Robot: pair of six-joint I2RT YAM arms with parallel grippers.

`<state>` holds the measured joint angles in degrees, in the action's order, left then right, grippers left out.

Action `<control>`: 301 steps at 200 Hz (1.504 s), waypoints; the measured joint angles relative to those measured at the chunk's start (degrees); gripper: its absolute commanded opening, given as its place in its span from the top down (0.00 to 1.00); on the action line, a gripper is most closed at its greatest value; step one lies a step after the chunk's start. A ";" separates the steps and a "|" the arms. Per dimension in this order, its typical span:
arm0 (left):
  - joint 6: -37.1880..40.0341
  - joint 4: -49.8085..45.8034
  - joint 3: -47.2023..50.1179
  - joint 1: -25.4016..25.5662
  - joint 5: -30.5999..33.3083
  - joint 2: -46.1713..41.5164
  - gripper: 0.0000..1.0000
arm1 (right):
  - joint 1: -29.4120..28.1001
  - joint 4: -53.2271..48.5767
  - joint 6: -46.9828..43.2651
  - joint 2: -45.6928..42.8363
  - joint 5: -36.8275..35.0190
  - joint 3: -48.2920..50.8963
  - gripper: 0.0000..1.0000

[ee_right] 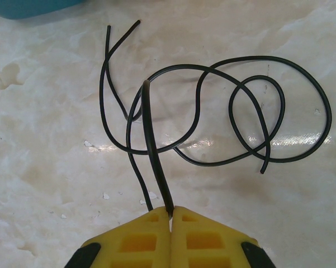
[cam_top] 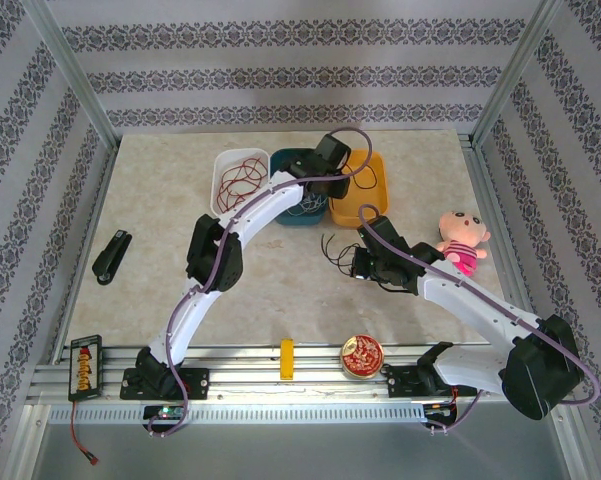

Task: Untangle the cables

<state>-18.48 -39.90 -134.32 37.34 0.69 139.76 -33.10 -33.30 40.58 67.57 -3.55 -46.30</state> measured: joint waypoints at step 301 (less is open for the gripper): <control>0.22 -0.04 -2.23 0.17 0.00 4.20 0.76 | 0.00 0.17 0.02 -1.60 -0.04 -0.02 1.00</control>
<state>-18.26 -39.94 -136.55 37.52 0.69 143.96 -33.10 -33.12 40.60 65.98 -3.60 -46.33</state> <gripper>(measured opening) 0.251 0.041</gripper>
